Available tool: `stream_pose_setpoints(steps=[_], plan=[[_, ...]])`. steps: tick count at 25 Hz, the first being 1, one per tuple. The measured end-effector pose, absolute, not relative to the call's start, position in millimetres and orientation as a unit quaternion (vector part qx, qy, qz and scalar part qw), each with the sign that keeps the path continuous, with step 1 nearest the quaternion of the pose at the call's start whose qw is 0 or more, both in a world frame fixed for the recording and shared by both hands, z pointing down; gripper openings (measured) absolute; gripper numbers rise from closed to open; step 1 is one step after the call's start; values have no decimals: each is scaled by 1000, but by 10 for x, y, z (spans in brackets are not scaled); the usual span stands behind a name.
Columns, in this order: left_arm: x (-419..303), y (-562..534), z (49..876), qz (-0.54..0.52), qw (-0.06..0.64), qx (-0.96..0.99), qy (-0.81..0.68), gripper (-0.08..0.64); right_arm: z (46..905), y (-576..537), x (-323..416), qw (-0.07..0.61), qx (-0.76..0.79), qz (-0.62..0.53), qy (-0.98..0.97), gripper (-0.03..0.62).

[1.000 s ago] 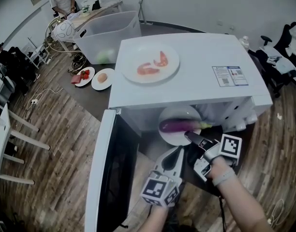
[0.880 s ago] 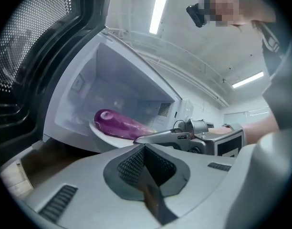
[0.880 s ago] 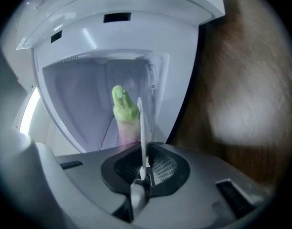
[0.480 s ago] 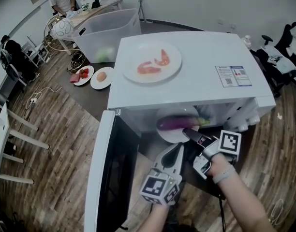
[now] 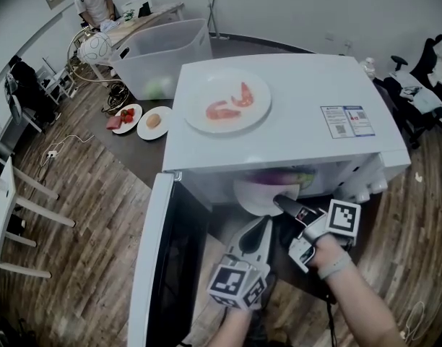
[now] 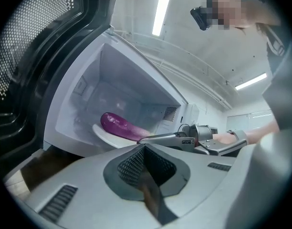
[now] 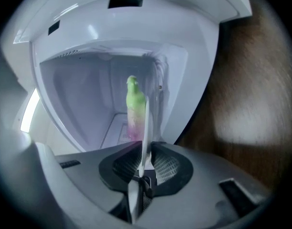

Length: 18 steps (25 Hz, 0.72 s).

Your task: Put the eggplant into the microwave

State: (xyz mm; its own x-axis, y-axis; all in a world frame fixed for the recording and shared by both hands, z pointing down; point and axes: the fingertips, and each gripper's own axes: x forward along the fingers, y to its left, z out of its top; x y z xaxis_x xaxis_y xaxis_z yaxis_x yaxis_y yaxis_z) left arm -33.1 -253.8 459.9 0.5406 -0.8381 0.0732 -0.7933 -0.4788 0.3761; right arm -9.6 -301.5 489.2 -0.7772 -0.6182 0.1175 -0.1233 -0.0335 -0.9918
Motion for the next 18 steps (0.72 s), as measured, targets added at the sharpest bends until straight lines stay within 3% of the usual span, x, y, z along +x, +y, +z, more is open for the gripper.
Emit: stream_pose_setpoints(steps=[3, 6, 7, 16, 18], plan=[[-313, -2527, 4631, -60, 190, 859, -472, 1, 4889, -2968, -93, 177, -273, -656, 681, 106], [-303, -2573, 4619, -65, 187, 859, -472, 1, 4832, -2972, -88, 165, -266, -641, 701, 106], [-307, -2587, 4605, -66, 186, 859, -473, 1, 4809, -2959, -98, 161, -263, -633, 710, 146], [-305, -2643, 4582, -68, 185, 856, -478, 0, 4713, -2768, -62, 127, -268, -581, 758, 146], [-315, -2656, 4579, -69, 185, 855, -480, 0, 4697, -2722, -73, 118, -271, -568, 768, 111]])
